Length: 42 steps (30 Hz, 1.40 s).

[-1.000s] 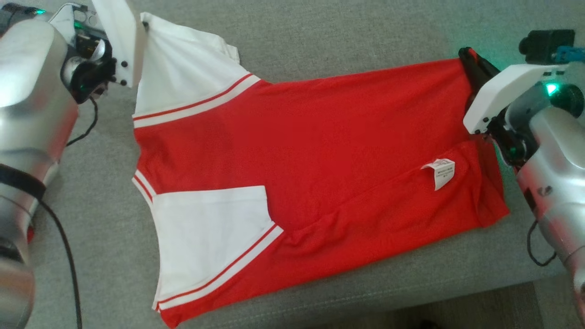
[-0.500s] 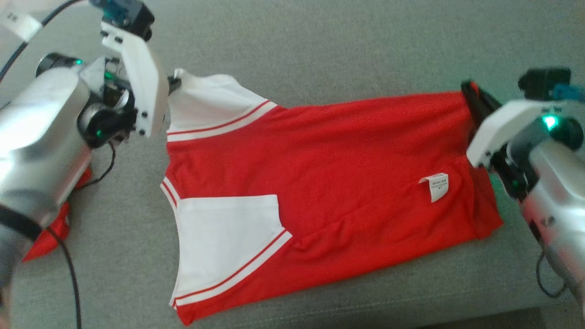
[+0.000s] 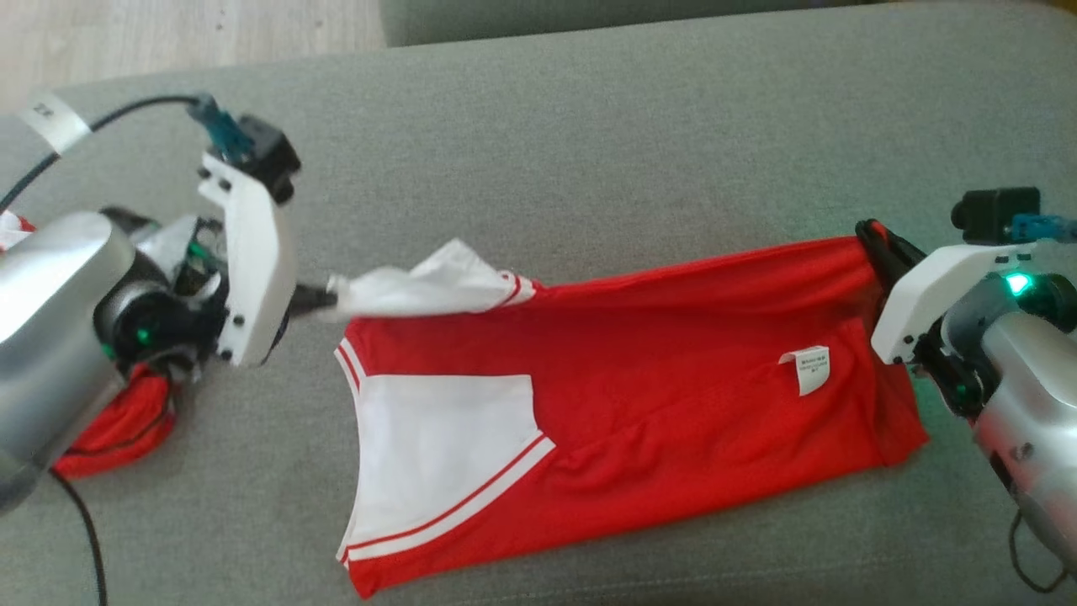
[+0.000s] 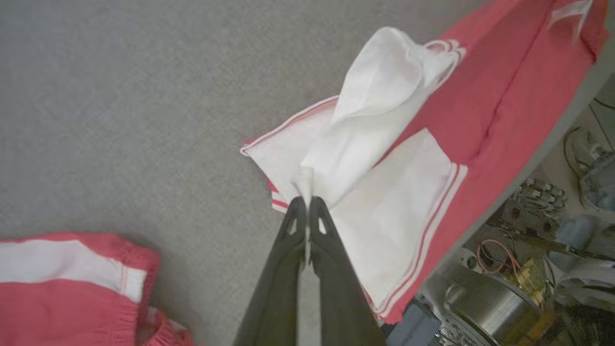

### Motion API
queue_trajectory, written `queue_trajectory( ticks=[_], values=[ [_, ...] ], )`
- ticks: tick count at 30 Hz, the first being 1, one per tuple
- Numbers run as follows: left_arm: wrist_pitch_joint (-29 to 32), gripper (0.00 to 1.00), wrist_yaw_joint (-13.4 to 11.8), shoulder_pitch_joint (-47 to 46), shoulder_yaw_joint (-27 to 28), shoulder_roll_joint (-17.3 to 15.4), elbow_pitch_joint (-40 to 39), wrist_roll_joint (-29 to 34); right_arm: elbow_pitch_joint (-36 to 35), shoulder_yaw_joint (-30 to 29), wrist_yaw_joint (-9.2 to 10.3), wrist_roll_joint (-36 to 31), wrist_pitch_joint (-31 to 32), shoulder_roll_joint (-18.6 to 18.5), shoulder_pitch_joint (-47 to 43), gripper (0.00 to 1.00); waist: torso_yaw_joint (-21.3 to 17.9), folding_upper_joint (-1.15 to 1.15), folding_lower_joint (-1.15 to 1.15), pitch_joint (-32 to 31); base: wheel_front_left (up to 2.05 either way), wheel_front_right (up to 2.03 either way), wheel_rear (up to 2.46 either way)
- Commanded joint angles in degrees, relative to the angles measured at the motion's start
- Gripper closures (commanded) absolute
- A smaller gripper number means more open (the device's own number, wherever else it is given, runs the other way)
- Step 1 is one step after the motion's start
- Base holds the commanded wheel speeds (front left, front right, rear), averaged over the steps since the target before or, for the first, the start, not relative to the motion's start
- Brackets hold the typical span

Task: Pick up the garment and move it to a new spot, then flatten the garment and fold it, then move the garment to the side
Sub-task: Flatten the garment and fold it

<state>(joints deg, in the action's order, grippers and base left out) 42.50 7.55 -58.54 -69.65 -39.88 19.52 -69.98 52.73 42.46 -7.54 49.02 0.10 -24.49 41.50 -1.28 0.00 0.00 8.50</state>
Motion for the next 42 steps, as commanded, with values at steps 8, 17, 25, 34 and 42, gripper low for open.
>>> queue_trajectory(
  ticks=[8, 17, 25, 34, 42],
  values=[
    [9.2, 1.0, -3.5, 1.2, 2.5, -6.9, -11.4, -8.7, -0.2, 3.6, 0.05, 1.9, 1.6, -2.6, -1.3, 1.0, 0.1, 0.0, 0.0, -1.8, 0.0, 0.0, 0.0],
    [12.4, 1.0, -6.9, 4.4, 1.1, -9.1, -17.7, -11.5, -2.1, 9.4, 0.05, 3.0, 5.4, -5.3, 0.2, 1.0, -0.1, 0.0, 0.0, -0.5, 0.0, 0.0, 0.0],
    [11.1, 0.73, -6.9, 7.6, -0.4, -6.0, -16.4, -11.2, -2.3, 14.1, 0.05, 4.6, 7.4, -6.0, 0.5, 0.08, -0.6, 0.0, 0.0, -0.3, 0.0, 0.0, 0.0],
    [10.4, 0.0, -5.7, 8.9, -0.5, -5.1, -14.4, -10.9, -4.0, 18.2, 0.05, 6.3, 7.5, -7.8, 1.0, 0.0, -1.1, 0.0, 0.0, -2.2, 0.0, 0.0, 0.0],
    [-2.4, 0.0, -5.2, 8.4, 5.0, -6.1, -15.6, -7.2, -10.1, 16.3, 0.05, 10.6, 0.3, -11.7, 1.0, 0.0, -0.8, 0.0, 0.0, -5.0, 0.0, 0.0, 0.0]
  ],
)
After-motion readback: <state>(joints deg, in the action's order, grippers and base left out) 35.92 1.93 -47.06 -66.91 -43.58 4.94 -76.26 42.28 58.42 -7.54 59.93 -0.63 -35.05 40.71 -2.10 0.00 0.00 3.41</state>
